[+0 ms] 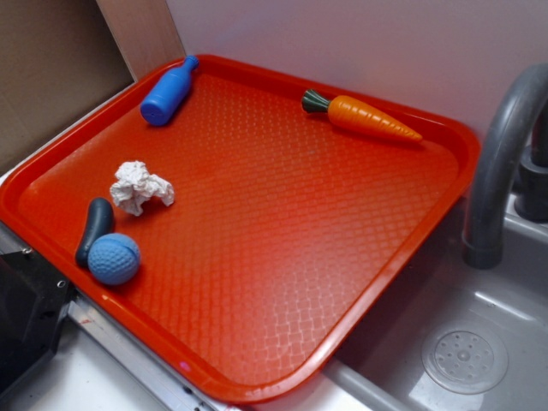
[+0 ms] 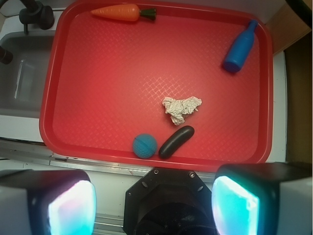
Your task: Grab the blue bottle.
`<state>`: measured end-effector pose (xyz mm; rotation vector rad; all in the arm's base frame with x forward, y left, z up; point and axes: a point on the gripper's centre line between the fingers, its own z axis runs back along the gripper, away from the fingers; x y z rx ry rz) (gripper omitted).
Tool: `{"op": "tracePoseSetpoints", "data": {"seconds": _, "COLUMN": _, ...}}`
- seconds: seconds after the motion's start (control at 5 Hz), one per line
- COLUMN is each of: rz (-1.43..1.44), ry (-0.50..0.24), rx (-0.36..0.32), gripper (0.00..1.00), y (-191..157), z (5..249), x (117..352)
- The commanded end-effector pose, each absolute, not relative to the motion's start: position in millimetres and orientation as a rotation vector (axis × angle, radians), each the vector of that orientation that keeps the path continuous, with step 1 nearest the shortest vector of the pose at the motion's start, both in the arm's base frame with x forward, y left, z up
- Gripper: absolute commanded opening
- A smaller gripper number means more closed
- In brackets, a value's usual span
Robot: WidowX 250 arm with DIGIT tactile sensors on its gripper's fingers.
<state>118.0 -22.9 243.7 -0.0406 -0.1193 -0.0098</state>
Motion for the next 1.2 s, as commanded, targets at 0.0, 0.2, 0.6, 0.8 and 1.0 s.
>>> {"op": "tracePoseSetpoints", "data": {"seconds": 0.0, "rz": -0.010, "ry": -0.119, "rx": -0.041, "gripper": 1.00, "y": -22.9, "z": 243.7, "x": 118.0}}
{"op": "tracePoseSetpoints", "data": {"seconds": 0.2, "rz": 0.124, "ry": -0.168, "rx": -0.002, "gripper": 1.00, "y": -20.4, "z": 223.9, "x": 139.1}}
{"op": "tracePoseSetpoints", "data": {"seconds": 0.6, "rz": 0.501, "ry": -0.197, "rx": 0.053, "gripper": 1.00, "y": 29.6, "z": 170.3, "x": 173.0}}
{"op": "tracePoseSetpoints", "data": {"seconds": 0.8, "rz": 0.646, "ry": -0.202, "rx": 0.066, "gripper": 1.00, "y": 66.5, "z": 142.8, "x": 196.1}}
{"op": "tracePoseSetpoints", "data": {"seconds": 1.0, "rz": 0.710, "ry": -0.216, "rx": 0.118, "gripper": 1.00, "y": 86.3, "z": 128.2, "x": 211.4}}
